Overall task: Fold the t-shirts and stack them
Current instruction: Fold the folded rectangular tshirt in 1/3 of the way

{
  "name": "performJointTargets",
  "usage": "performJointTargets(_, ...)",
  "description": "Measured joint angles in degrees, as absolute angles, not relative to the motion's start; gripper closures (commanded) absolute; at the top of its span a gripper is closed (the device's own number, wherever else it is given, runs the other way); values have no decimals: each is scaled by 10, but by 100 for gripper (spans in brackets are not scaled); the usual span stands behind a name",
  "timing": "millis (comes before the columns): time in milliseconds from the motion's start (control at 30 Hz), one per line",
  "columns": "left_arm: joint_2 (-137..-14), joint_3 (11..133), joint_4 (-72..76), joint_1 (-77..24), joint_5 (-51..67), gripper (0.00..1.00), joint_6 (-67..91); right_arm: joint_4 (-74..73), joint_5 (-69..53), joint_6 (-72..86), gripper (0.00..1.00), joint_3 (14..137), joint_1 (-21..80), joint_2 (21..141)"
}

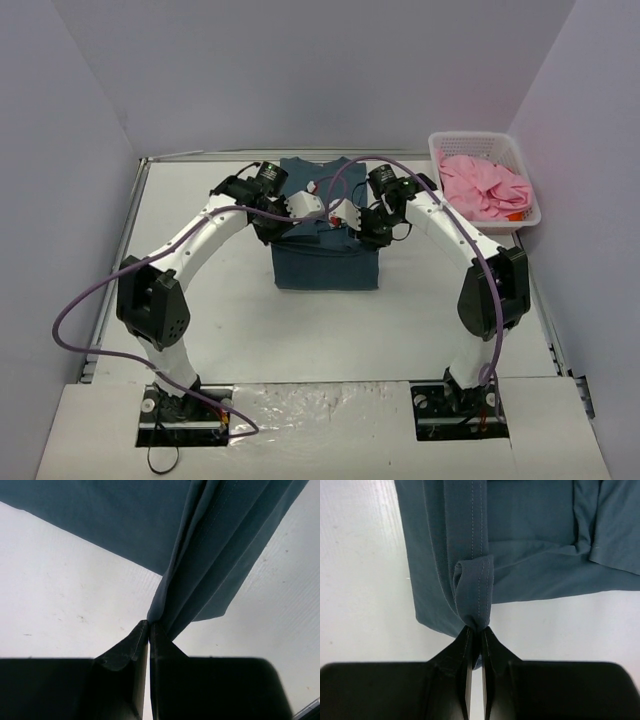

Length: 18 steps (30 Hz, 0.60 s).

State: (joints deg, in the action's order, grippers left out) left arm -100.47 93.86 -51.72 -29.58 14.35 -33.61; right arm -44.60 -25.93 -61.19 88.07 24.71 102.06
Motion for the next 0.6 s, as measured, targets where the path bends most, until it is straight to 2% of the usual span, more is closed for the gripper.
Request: performJointTargets(600, -1091, 1021, -497, -286, 115, 98, -345, -453, -260, -634, 100, 994, 210, 1129)
